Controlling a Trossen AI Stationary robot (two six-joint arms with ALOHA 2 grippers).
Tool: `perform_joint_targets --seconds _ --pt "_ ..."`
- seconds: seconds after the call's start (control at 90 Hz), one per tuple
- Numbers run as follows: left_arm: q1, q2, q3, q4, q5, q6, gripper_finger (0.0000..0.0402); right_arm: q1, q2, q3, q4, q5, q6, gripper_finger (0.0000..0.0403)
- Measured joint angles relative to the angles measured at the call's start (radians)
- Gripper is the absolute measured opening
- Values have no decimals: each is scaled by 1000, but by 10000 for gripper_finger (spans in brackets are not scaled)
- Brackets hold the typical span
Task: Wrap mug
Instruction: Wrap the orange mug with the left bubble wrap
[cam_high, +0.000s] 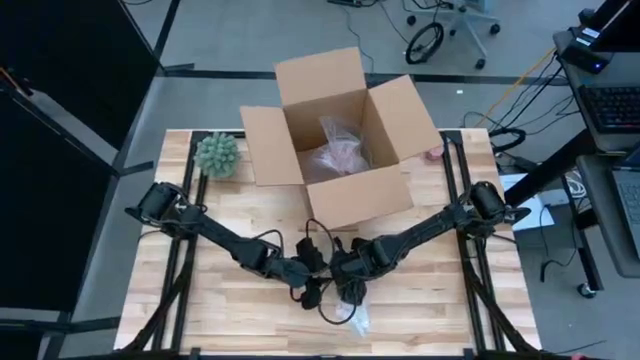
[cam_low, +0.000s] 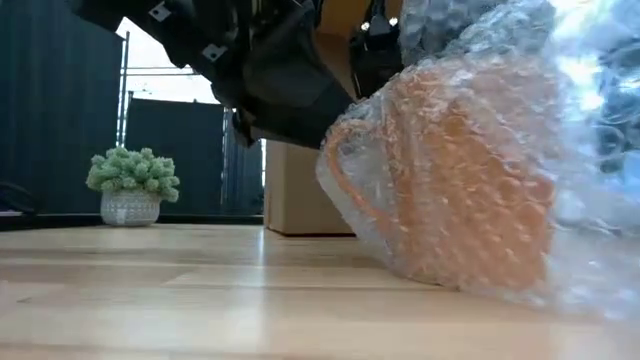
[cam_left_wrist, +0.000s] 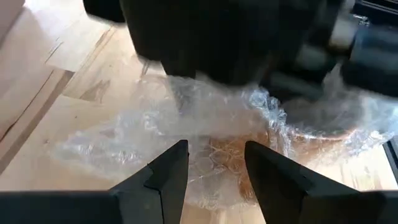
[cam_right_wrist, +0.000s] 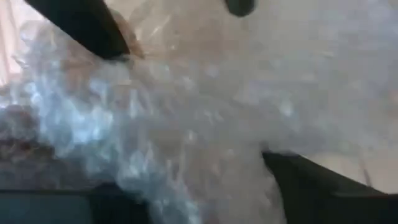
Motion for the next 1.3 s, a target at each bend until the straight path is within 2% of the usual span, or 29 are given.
perform_joint_targets --seconds 0.156,0.322,0.467,0.611,0.789,0.967,1.089,1.3 --pt "0 0 1 -1 2 2 150 0 -66 3 -29 -1 -17 256" --pt "0 0 1 -2 3 3 150 0 -95 5 -32 11 -29 259" --pt "0 0 1 -3 3 3 150 4 -30 5 -6 86 -26 258" --pt "-3 -9 1 -10 3 3 150 4 43 10 -9 72 -23 258" --pt "-25 -95 2 -50 4 2 150 4 48 10 -1 73 -23 258" --pt "-81 -141 3 34 30 42 150 3 48 9 6 75 -43 258" --pt "-95 -105 4 66 2 54 150 3 48 9 11 75 -51 258" --pt "-55 14 3 164 -31 48 150 3 48 8 13 76 -51 258"
